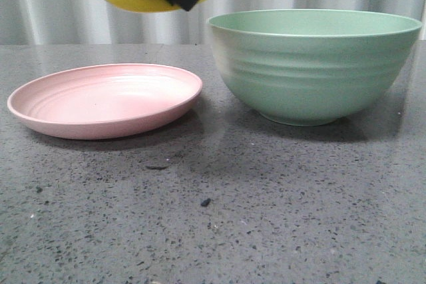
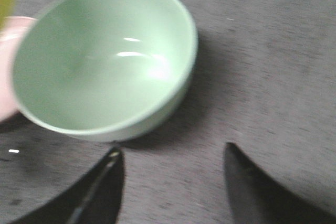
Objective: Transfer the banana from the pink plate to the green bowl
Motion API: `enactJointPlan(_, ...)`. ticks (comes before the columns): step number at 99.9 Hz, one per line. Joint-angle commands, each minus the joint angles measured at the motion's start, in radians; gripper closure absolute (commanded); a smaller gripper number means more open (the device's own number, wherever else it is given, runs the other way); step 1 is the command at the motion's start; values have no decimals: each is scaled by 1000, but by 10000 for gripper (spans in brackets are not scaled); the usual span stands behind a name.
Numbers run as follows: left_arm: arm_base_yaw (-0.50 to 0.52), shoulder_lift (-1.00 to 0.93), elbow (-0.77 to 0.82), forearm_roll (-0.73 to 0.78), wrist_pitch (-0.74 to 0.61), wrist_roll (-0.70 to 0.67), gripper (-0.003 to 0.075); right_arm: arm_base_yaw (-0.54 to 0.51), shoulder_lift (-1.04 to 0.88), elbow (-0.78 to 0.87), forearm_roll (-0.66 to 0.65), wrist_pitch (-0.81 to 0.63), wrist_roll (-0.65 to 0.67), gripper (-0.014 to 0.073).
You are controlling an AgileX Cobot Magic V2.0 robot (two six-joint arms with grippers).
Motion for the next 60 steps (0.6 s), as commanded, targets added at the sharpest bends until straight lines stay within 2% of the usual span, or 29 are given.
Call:
enactJointPlan(1,-53,-42,-36,-37,-51,3,535,35,56,-81,84,-70,-13,121)
enactJointPlan(12,-113,-42,-36,-44,-51,3,535,69,131,-146,192,-86,-13,117)
enactJointPlan(37,-204,-42,-36,-67,-59,3,535,75,324,-220,445,-176,-13,117)
enactJointPlan(49,-212,-42,-36,-72,-61,3,535,75,403,-223,524,-184,-13,117)
enactJointPlan(60,-212,-42,-36,-74,-61,3,534,75,460,-223,535,-197,-13,122)
